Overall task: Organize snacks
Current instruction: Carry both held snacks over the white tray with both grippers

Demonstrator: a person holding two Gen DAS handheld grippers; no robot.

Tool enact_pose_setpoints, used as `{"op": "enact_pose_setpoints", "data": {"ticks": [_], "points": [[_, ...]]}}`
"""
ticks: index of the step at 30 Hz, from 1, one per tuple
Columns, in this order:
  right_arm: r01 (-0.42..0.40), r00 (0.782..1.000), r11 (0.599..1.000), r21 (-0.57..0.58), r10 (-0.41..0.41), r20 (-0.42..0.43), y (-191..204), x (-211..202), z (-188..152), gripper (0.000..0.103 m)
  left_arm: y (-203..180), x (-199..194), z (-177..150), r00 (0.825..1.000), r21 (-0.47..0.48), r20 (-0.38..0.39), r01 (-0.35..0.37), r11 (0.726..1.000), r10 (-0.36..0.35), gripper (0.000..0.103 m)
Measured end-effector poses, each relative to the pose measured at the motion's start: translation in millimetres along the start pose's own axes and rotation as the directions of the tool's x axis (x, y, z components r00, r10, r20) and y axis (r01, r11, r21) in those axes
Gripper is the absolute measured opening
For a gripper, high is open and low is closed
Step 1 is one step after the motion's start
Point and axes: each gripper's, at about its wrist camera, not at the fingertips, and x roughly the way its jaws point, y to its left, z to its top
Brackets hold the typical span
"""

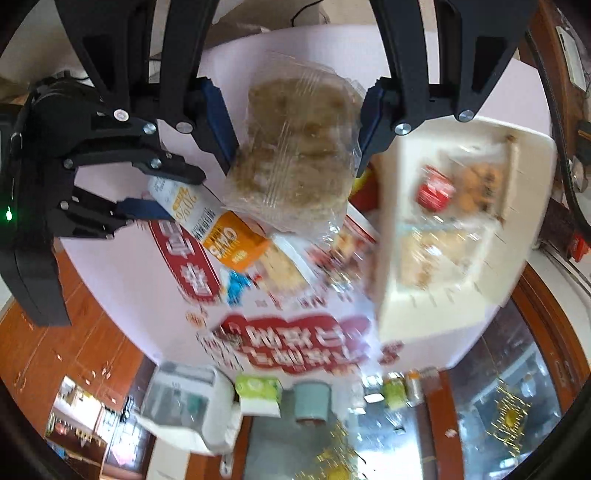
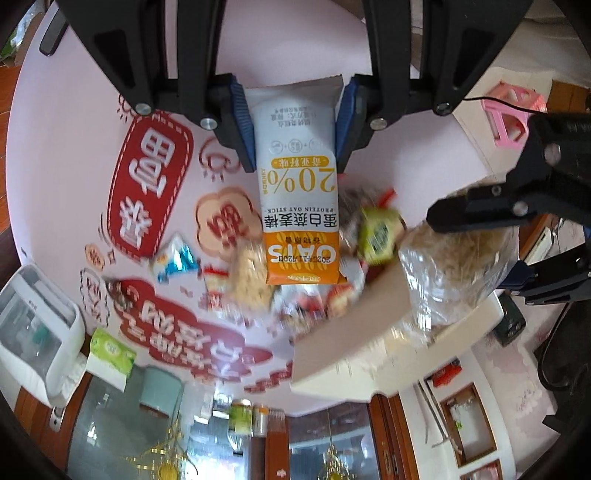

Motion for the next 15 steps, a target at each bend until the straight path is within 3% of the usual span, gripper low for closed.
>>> {"op": "enact_pose_setpoints", "data": {"ticks": [8,15], "points": [[-0.026,0.995,0.999,0.02,0.024,0.098,36,-29,54,0.041,79,-43,39,0.993,-0.044,0.107,-0.054,0.998,0.059,0.058],[-0.057,0.988,0.996,0.065,0.047,0.144,68,-30,99,0.041,150,-54,65,0.982,-0.089,0.15,-0.099,0.991,0.112,0.058]]}}
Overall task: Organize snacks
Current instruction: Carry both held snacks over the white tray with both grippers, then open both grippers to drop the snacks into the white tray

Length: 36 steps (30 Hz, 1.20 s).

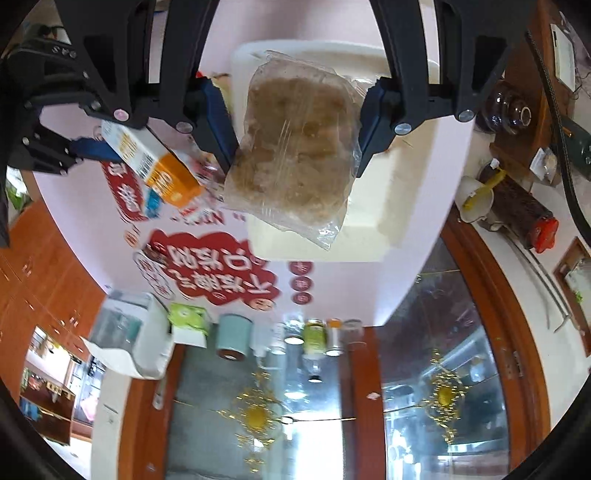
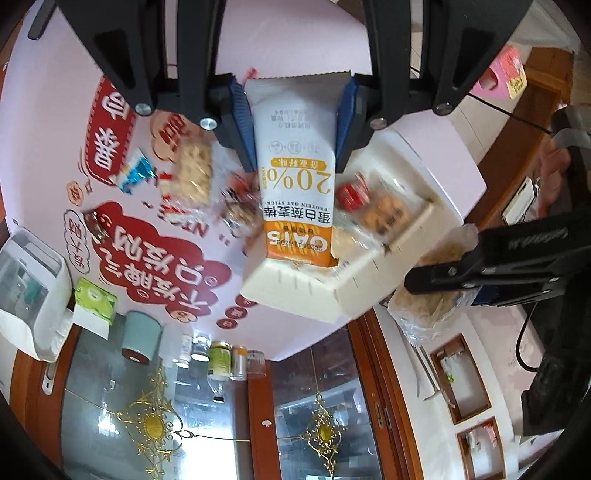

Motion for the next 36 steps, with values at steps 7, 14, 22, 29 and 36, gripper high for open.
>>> {"op": "enact_pose_setpoints", "data": {"ticks": [7,14,22,29,36], "points": [[-0.015,1.0,1.0,0.023,0.015,0.019,37,27,28,0.041,49,20,13,1.0,0.008,-0.024,-0.008,1.0,0.008,0.058],[-0.008,1.0,0.999,0.031,0.008,-0.003,67,56,41,0.041,71,42,14,0.998,0.033,-0.064,0.007,0.999,-0.005,0.058],[-0.019,0.996,0.997,0.072,0.025,-0.083,72,79,41,0.05,80,61,13,0.995,0.019,-0.101,-0.024,1.0,0.025,0.083],[-0.011,0.995,0.991,0.135,0.024,-0.097,60,77,38,0.054,76,67,8,0.992,0.032,-0.123,-0.008,0.999,0.012,0.084],[0.008,0.994,0.979,0.202,0.014,-0.108,42,69,28,0.054,60,64,3,0.992,0.091,-0.127,-0.001,0.996,0.013,0.084]]}}
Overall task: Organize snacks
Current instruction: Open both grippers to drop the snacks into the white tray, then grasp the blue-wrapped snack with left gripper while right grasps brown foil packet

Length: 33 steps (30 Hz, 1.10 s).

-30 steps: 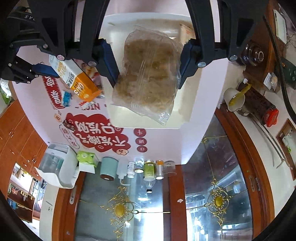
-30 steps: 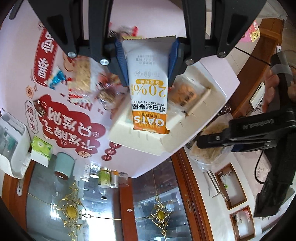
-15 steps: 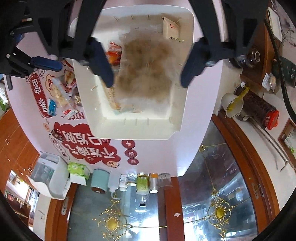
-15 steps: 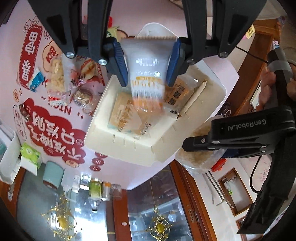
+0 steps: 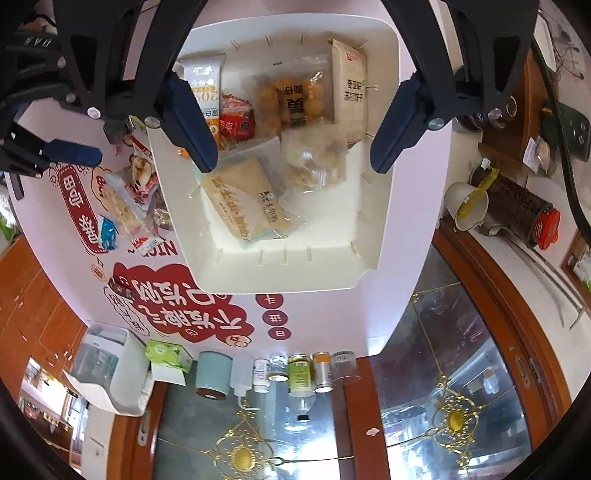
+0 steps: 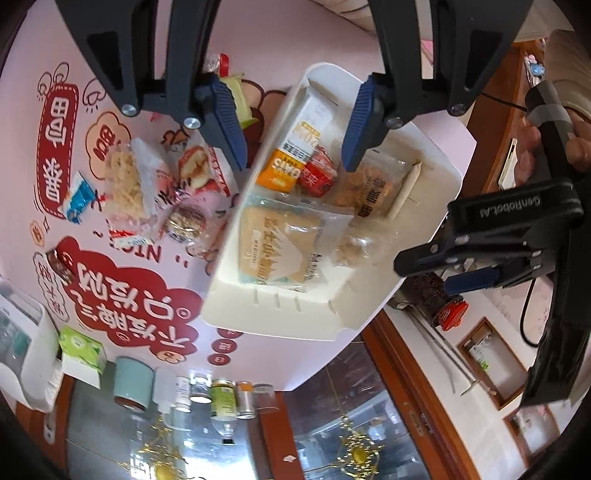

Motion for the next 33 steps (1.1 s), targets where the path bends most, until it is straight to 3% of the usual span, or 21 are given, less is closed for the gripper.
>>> {"op": "enact_pose_setpoints", "data": {"ticks": [12,19,24,29,33], "points": [[0.123,0.992,0.98,0.154,-0.126,0.012,-63,-36,-25,0.054,-57,1,18,0.997,0.107,0.013,0.08,0.991,-0.081,0.086],[0.293,0.954,0.935,0.201,-0.3,0.006,-136,-67,-34,0.054,-138,12,54,0.984,0.193,0.012,0.173,0.966,-0.178,0.086],[0.354,0.932,0.903,0.243,-0.364,-0.006,-210,-83,-21,0.054,-213,26,80,0.973,0.246,-0.007,0.225,0.943,-0.23,0.088],[0.409,0.909,0.892,0.19,-0.417,-0.002,-285,-92,9,0.054,-280,65,104,0.978,0.225,-0.044,0.207,0.952,-0.203,0.091],[0.411,0.911,0.907,0.091,-0.413,0.001,-336,-88,36,0.054,-316,118,112,0.979,0.114,-0.128,0.174,0.978,-0.159,0.091]]}}
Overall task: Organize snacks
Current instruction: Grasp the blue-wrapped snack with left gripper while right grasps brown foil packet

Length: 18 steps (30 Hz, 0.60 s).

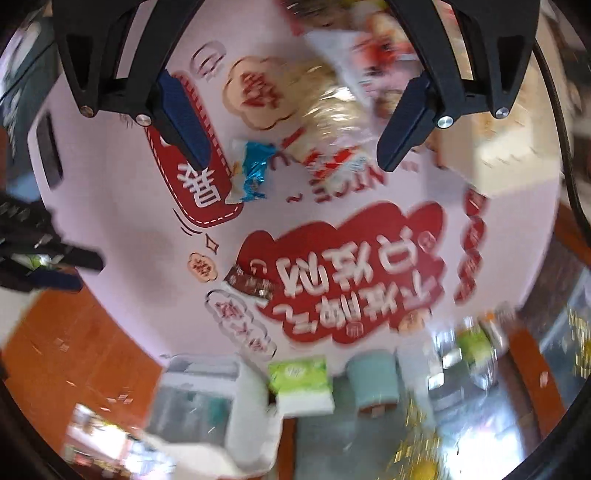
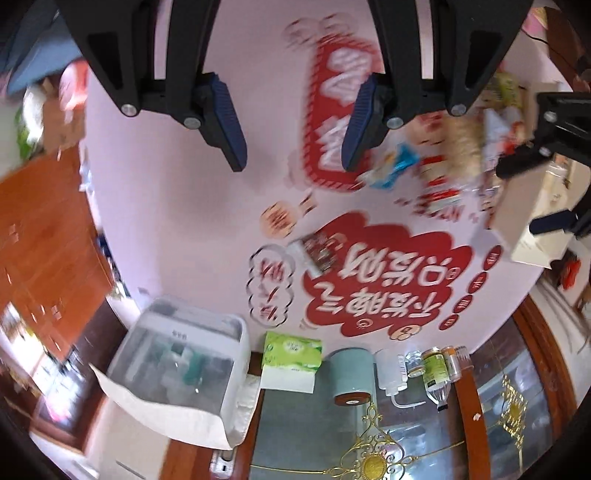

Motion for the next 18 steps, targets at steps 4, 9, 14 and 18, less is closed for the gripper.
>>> {"op": "enact_pose_setpoints", "data": {"ticks": [4,9,14,18], "points": [[-0.063,0.998,0.992,-0.11,0.06,-0.025,-32,37,29,0.054,-16,61,0,0.996,-0.177,-0.088,0.012,0.984,-0.028,0.091],[-0.139,0.989,0.964,-0.228,0.123,-0.079,-51,100,55,0.054,-31,109,-7,0.992,-0.292,-0.126,-0.031,0.956,-0.007,0.091],[-0.244,0.967,0.944,-0.22,0.22,-0.128,-47,159,73,0.054,-34,135,-8,0.986,-0.309,-0.165,-0.086,0.947,0.036,0.074],[-0.307,0.949,0.922,-0.238,0.276,-0.152,-27,191,80,0.054,-37,136,-4,0.986,-0.301,-0.129,-0.137,0.944,0.102,0.059]]}}
